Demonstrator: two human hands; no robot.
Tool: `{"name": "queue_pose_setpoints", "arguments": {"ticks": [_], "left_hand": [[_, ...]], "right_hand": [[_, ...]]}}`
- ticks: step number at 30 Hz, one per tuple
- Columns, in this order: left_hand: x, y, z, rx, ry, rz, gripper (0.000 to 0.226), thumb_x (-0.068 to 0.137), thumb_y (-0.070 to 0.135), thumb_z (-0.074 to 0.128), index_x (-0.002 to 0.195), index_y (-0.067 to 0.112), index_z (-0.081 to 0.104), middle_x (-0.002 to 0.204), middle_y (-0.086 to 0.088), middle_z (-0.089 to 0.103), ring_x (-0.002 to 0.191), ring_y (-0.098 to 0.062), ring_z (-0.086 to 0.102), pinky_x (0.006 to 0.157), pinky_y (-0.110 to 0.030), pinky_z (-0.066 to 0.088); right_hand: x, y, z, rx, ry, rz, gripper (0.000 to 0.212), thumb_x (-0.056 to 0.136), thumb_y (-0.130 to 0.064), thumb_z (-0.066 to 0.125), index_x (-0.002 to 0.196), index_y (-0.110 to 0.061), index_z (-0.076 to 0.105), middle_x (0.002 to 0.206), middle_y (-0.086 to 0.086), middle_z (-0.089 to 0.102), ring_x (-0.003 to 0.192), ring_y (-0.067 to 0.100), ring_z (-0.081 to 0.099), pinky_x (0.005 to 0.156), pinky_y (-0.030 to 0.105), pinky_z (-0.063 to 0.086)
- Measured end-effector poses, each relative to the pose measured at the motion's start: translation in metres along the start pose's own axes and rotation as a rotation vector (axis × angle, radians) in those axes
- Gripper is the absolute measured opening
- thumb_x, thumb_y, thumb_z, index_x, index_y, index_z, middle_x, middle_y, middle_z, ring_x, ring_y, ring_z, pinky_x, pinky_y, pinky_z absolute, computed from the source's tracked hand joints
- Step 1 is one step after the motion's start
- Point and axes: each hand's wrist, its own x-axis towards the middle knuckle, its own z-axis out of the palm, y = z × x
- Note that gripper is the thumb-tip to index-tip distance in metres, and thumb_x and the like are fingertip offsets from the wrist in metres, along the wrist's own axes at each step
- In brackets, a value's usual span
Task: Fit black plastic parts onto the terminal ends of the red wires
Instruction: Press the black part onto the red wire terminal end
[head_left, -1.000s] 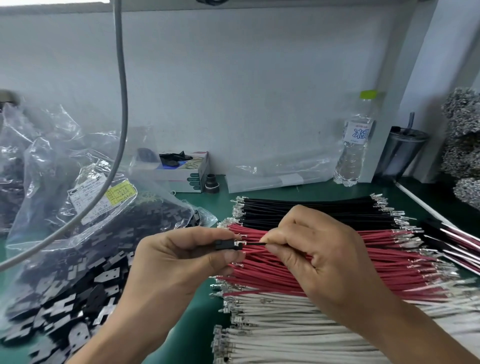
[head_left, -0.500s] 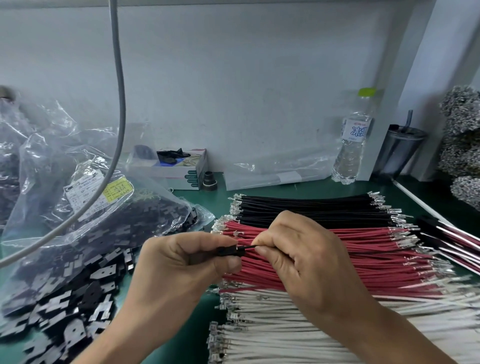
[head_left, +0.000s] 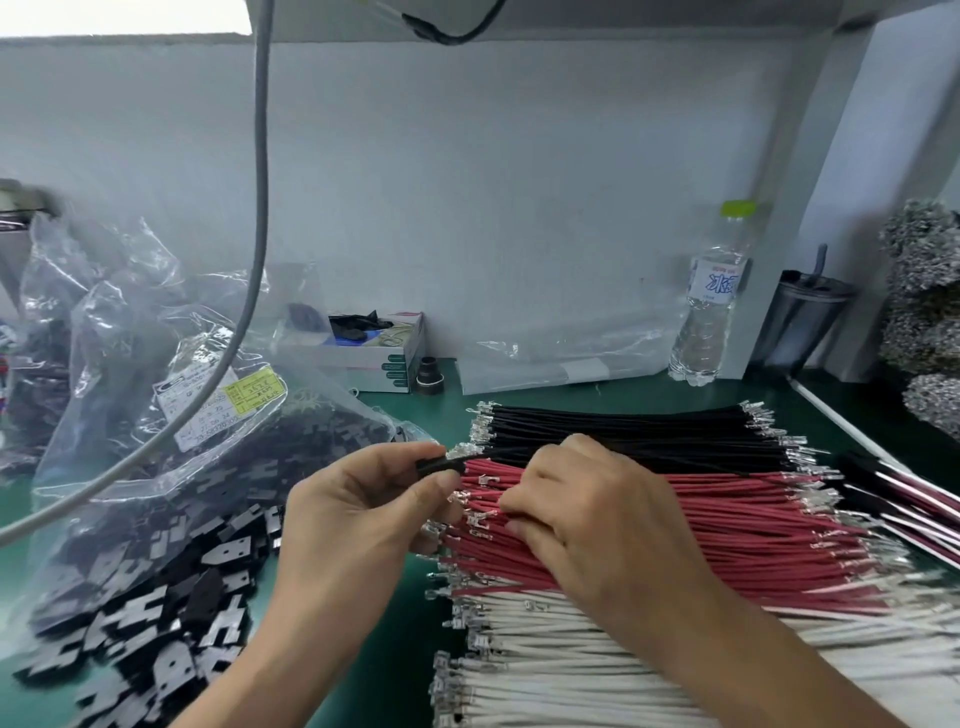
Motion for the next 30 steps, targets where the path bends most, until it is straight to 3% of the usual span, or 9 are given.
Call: {"name": "queue_pose_setpoints", "arguments": {"ticks": [5, 9, 14, 20, 27, 30], "left_hand": [[0.0, -0.003, 0.0, -0.021, -0.007, -0.054, 0.026, 0.068, 0.018, 0.083, 0.093, 0.021, 0.082, 0.081, -0.012, 0.078, 0.061, -0.022, 0.074, 0.046, -0.023, 0.053], [0.002, -0.001, -0.004, -0.106, -0.065, -0.129, 0.027, 0.072, 0.021, 0.08, 0.099, 0.019, 0.082, 0.089, -0.016, 0.078, 0.066, -0.025, 0.073, 0.048, -0.026, 0.055], [-0.001, 0.004, -0.005, -0.228, -0.23, -0.196, 0.034, 0.069, 0.027, 0.08, 0.097, 0.008, 0.081, 0.09, -0.023, 0.075, 0.067, -0.026, 0.072, 0.053, -0.028, 0.058], [-0.003, 0.003, -0.002, -0.243, -0.3, -0.222, 0.036, 0.071, 0.024, 0.078, 0.099, 0.003, 0.08, 0.085, -0.021, 0.073, 0.063, -0.024, 0.069, 0.055, -0.028, 0.057], [-0.004, 0.001, -0.001, -0.245, -0.313, -0.23, 0.036, 0.072, 0.025, 0.078, 0.098, 0.0, 0.079, 0.08, -0.022, 0.071, 0.058, -0.022, 0.066, 0.053, -0.028, 0.058], [-0.003, 0.002, -0.004, -0.213, -0.316, -0.226, 0.036, 0.071, 0.024, 0.079, 0.097, -0.001, 0.079, 0.078, -0.021, 0.07, 0.055, -0.022, 0.064, 0.052, -0.028, 0.056]], "right_hand": [[0.005, 0.007, 0.004, 0.05, -0.047, 0.099, 0.009, 0.092, -0.04, 0.067, 0.088, -0.032, 0.069, 0.087, -0.018, 0.058, 0.085, 0.003, 0.05, 0.071, 0.026, 0.048], [-0.001, 0.008, -0.005, 0.204, 0.044, 0.154, 0.012, 0.101, -0.039, 0.051, 0.093, -0.034, 0.06, 0.089, -0.022, 0.055, 0.088, 0.003, 0.054, 0.073, 0.018, 0.043], [-0.007, -0.002, -0.007, 0.319, 0.118, 0.167, 0.012, 0.099, -0.039, 0.049, 0.094, -0.034, 0.059, 0.09, -0.019, 0.054, 0.087, 0.007, 0.056, 0.069, 0.027, 0.047], [-0.008, -0.004, -0.008, 0.394, 0.15, 0.2, 0.014, 0.099, -0.039, 0.05, 0.096, -0.032, 0.062, 0.09, -0.016, 0.056, 0.087, 0.009, 0.058, 0.071, 0.033, 0.048], [-0.011, -0.01, -0.012, 0.223, 0.164, 0.17, 0.014, 0.099, -0.036, 0.053, 0.096, -0.03, 0.065, 0.088, -0.015, 0.055, 0.082, 0.007, 0.055, 0.064, 0.031, 0.049], [-0.011, -0.012, -0.017, 0.011, 0.144, 0.069, 0.008, 0.094, -0.016, 0.069, 0.096, -0.023, 0.067, 0.085, -0.011, 0.054, 0.076, 0.011, 0.051, 0.053, 0.03, 0.048]]}}
